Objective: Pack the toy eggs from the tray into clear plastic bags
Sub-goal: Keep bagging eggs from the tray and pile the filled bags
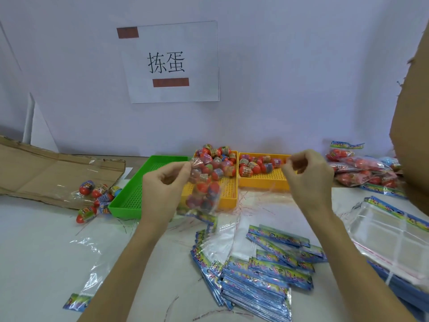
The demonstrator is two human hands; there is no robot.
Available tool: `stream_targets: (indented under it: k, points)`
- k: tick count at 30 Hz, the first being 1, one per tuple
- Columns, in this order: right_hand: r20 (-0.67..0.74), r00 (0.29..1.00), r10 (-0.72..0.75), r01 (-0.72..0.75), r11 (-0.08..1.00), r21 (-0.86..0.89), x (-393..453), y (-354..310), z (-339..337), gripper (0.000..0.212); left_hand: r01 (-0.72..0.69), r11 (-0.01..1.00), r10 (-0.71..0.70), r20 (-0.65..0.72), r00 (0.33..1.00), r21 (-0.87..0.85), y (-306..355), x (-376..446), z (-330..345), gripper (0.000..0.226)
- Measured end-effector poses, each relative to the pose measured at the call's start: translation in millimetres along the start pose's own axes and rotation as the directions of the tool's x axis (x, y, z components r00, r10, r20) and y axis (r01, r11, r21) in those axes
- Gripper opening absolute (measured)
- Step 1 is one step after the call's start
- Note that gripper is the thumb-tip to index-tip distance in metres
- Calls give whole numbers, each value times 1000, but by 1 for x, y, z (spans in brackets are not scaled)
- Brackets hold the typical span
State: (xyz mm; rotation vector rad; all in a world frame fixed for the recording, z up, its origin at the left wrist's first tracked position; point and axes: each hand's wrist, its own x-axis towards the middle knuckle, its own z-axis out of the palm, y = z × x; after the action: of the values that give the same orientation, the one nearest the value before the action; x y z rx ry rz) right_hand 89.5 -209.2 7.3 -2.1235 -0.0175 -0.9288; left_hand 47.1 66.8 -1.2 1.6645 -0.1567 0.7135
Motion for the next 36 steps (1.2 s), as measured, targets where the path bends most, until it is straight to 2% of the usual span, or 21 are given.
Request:
stream_targets:
  k: [2,5,8,10,13,14,16,18,20,22,25,29,33,36]
  points:
    - [152,987,45,-38,998,-54,1,12,1,9,0,1000,0,12,1000,-30,2,0,0,28]
    - [380,924,36,-5,997,-83,-9,7,11,23,12,999,-11,25,1000,-38,0,-2,2,25]
    - [443,896,15,10,998,-54,-22,-6,25,7,34,999,-33,31,999,-37,-2,-2,3,18]
    - [467,884,-8,17,1000,-16,-29,-13,31,14,37,999,-36,32,999,-32,-2,-3,4,18]
    - [539,838,-90,53,995,85,-35,-23,32,9,51,998,-50,30,998,-46,-1,-4,5,17]
    - [569,814,-120,77,992,98,-35,-25,32,17,56,997,-55,23,998,-48,-1,-4,5,17]
    - [617,773,-149,174,985,20,-34,-27,31,31,60,996,-60,4,998,-63,-1,-3,5,20]
    - [606,781,-150,224,974,-47,-33,-29,31,39,69,993,-70,-8,998,-92,0,-3,5,24]
    - [548,822,-153,177,984,10,-32,-31,32,39,81,990,-82,-7,997,-118,0,-3,4,28]
    - [506,853,-129,35,981,191,-33,-32,32,35,93,985,-94,1,996,-147,1,-3,4,31]
    - [548,834,-68,-221,869,443,-35,-39,35,26,127,976,-125,22,992,-177,1,-3,5,26]
    - [612,789,-46,-330,809,486,-42,-41,39,20,183,960,-170,80,982,-213,1,-4,6,19]
    - [585,811,2,-384,756,530,-44,-42,41,11,253,941,-228,132,965,-223,-4,-3,6,23]
    - [561,826,61,-432,707,559,-43,-41,40,10,312,920,-260,226,939,-238,-5,-3,6,31]
